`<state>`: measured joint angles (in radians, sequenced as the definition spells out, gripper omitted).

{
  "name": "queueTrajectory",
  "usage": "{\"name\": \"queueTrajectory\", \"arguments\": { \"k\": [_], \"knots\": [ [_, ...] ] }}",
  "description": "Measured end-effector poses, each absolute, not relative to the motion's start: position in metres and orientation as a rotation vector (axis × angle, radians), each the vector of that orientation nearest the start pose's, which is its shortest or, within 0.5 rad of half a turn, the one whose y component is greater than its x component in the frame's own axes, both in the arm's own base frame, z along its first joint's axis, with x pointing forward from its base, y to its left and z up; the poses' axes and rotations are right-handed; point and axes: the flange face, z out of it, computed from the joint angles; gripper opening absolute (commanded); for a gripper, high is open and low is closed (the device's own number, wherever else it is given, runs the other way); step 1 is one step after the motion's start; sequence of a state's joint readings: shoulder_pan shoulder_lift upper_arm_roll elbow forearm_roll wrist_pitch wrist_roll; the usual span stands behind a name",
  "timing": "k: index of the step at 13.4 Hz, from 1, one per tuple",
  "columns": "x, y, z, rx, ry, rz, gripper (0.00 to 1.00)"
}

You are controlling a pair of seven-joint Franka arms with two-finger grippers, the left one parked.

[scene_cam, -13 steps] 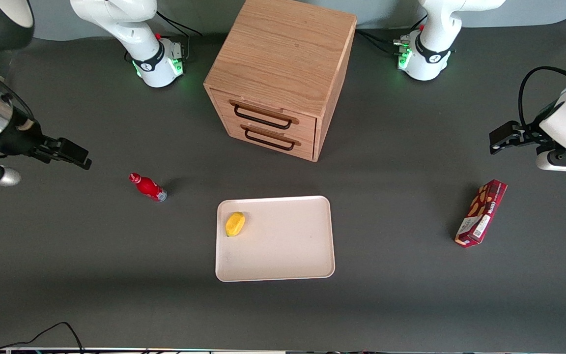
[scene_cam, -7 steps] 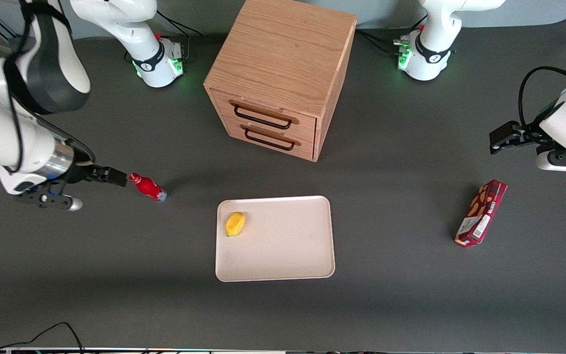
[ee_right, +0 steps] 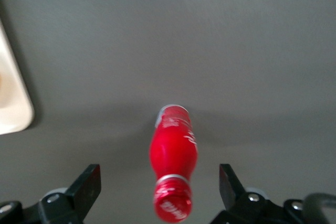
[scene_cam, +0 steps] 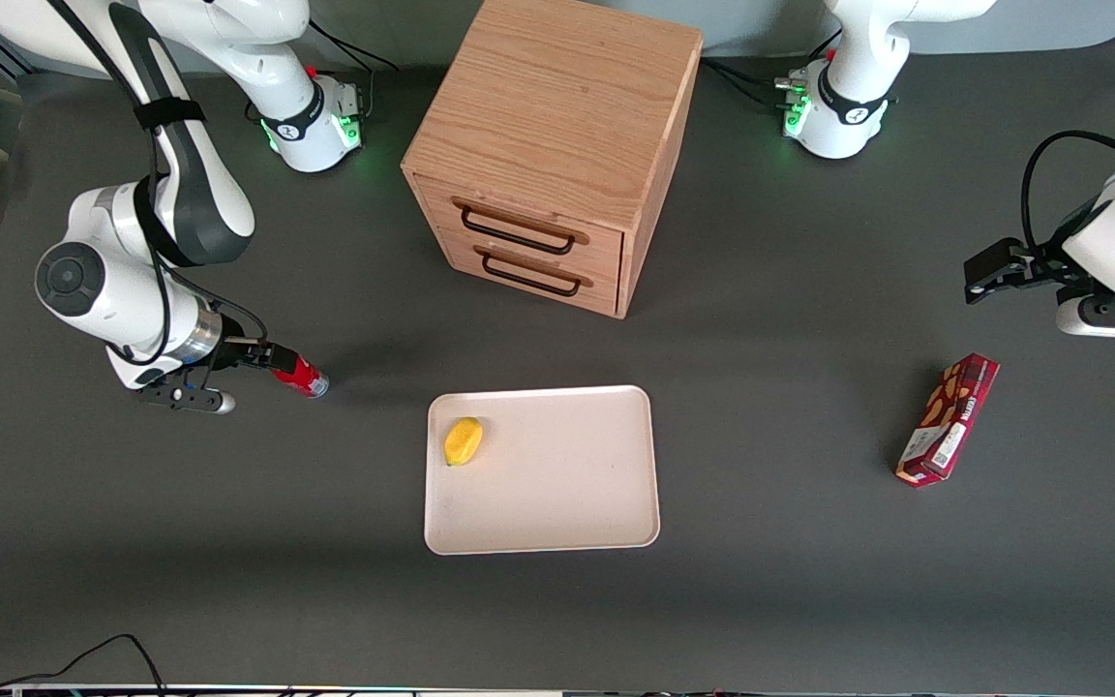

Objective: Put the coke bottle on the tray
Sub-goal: 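Move the right gripper down to the red bottle and close on it, then lift the red bottle and carry it over the cream tray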

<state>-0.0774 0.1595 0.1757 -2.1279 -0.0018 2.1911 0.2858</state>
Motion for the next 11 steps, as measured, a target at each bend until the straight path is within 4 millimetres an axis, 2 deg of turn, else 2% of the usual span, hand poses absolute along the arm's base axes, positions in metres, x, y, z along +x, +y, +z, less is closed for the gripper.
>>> {"name": "queueTrajectory", "arguments": {
  "k": [2, 3, 4, 5, 6, 7, 11],
  "knots": [
    [0.5444, 0.0451, 0.3193, -3.115, 0.312, 0.177, 1.00],
    [0.5435, 0.0435, 0.3182, -3.115, 0.317, 0.181, 0.80],
    [0.5430, 0.0432, 0.3179, -3.115, 0.317, 0.183, 0.57],
    [0.5426, 0.0434, 0.3176, -3.115, 0.317, 0.184, 0.30],
    [0.5423, 0.0435, 0.3172, -3.115, 0.316, 0.186, 0.09],
    [0.5421, 0.0439, 0.3171, -3.115, 0.315, 0.186, 0.00],
    [0.5417, 0.0514, 0.3184, -3.115, 0.295, 0.183, 0.00]
  ]
}}
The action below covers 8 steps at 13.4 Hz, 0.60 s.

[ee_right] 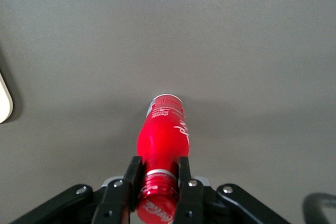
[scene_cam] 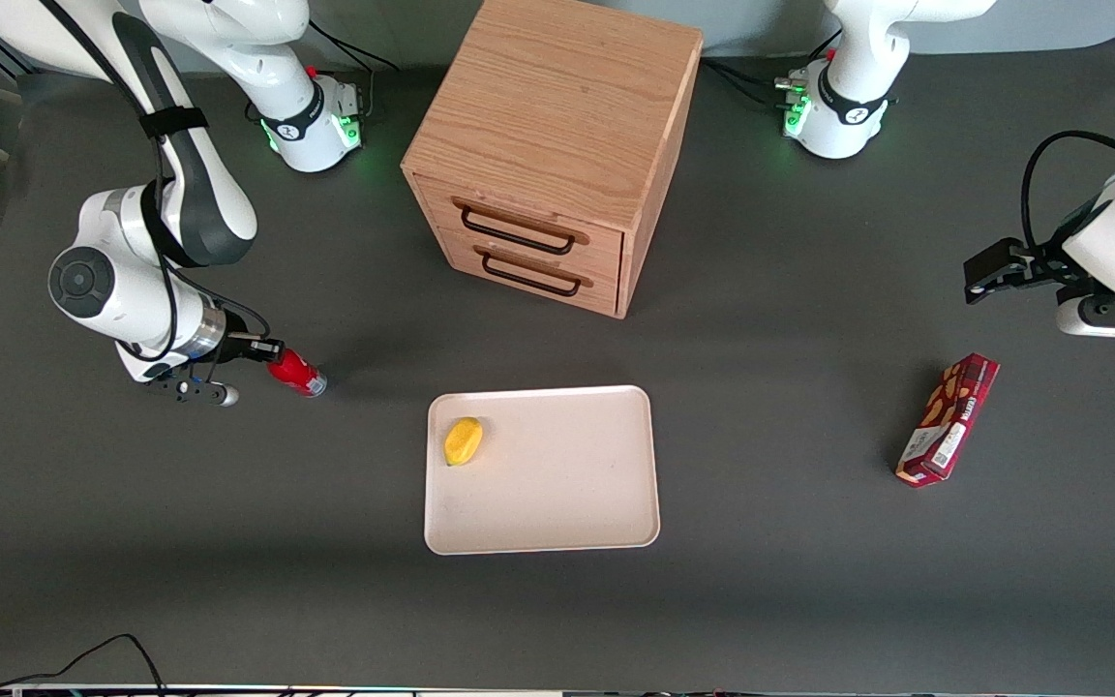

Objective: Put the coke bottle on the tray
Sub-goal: 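Lift the red bottle and carry it over the cream tray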

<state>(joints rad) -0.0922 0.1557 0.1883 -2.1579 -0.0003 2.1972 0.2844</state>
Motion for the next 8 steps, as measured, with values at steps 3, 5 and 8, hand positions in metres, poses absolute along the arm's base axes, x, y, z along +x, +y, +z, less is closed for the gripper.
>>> {"name": "queueTrajectory", "arguments": {
  "k": [3, 5, 8],
  "knots": [
    [0.552, 0.068, 0.346, -3.117, 0.250, 0.166, 0.00],
    [0.574, 0.081, 0.410, -3.115, 0.228, 0.118, 0.00],
    [0.597, 0.120, 0.520, -3.091, 0.182, -0.025, 0.00]
  ]
}}
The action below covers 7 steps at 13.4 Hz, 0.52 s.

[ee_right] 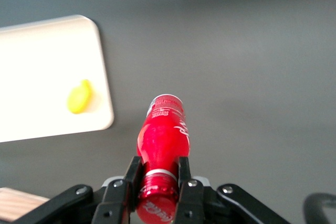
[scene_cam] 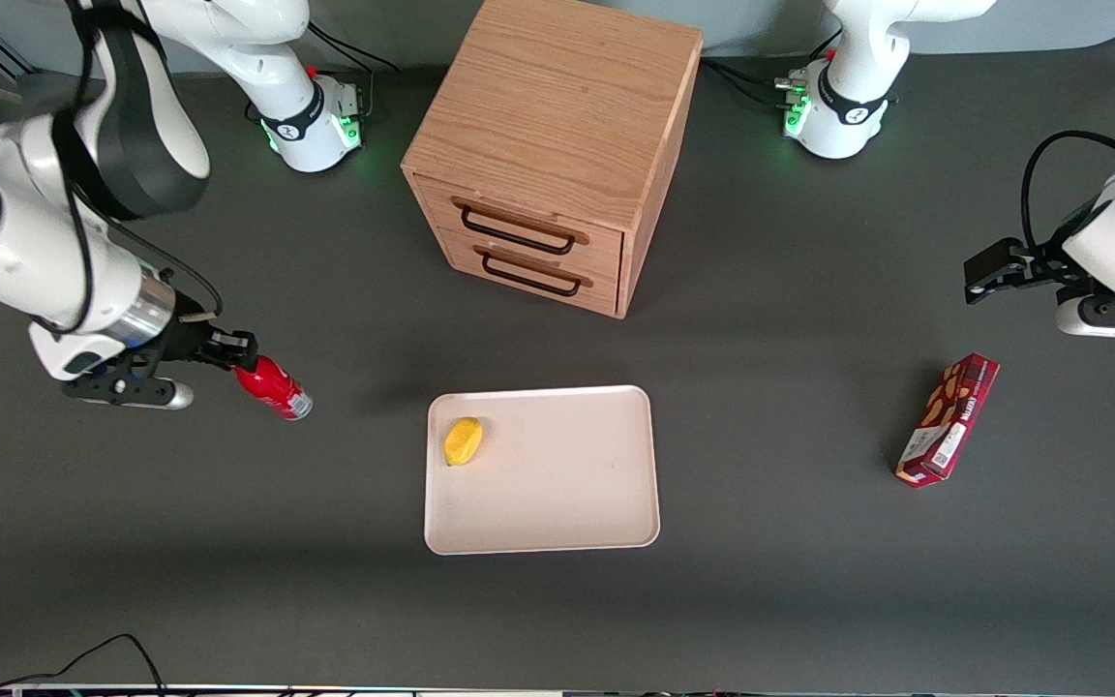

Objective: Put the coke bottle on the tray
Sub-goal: 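Lift the red bottle and carry it over the cream tray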

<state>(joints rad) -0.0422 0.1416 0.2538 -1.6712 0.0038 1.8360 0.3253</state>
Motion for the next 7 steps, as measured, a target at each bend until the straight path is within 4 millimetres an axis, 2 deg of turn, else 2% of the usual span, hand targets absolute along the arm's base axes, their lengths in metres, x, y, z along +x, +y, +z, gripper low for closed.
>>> {"name": "queueTrajectory", "arguments": {
  "k": [1, 2, 3, 4, 5, 7],
  "knots": [
    [0.599, 0.142, 0.542, -3.084, 0.185, -0.033, 0.00],
    [0.603, 0.164, 0.556, -3.081, 0.196, -0.024, 0.00],
    [0.611, 0.186, 0.561, -3.082, 0.209, -0.011, 0.00],
    [0.622, 0.205, 0.558, -3.076, 0.220, -0.005, 0.00],
    [0.634, 0.222, 0.546, -3.067, 0.232, 0.005, 0.00],
    [0.663, 0.243, 0.505, -3.044, 0.258, 0.026, 0.00]
  ]
}}
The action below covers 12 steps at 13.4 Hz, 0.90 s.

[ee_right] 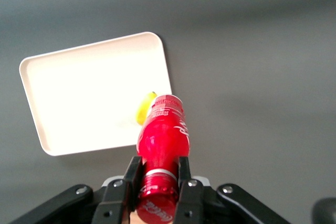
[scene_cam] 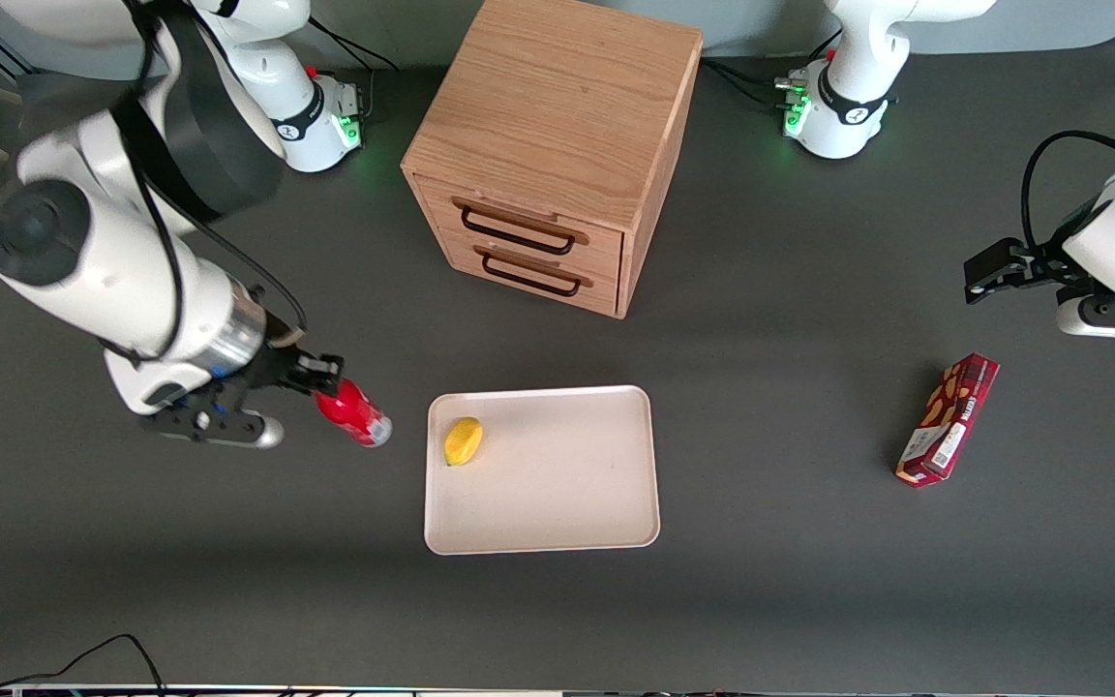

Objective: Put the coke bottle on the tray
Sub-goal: 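Lift the red bottle and carry it over the cream tray, then lower the bottle onto the tray beside the lemon and open the gripper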

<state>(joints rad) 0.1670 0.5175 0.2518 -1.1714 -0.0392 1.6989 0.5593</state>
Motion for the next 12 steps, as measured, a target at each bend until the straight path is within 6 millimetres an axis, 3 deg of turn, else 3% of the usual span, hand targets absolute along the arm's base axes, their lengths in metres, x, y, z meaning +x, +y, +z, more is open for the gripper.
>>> {"name": "queueTrajectory", "arguments": {
  "k": [3, 5, 8, 12],
  "knots": [
    [0.702, 0.261, 0.442, -2.984, 0.271, -0.055, 0.00],
    [0.715, 0.271, 0.406, -2.963, 0.274, -0.097, 0.00],
    [0.719, 0.288, 0.360, -2.981, 0.281, -0.084, 0.00],
    [0.717, 0.293, 0.326, -2.998, 0.304, -0.025, 0.00]
  ]
}}
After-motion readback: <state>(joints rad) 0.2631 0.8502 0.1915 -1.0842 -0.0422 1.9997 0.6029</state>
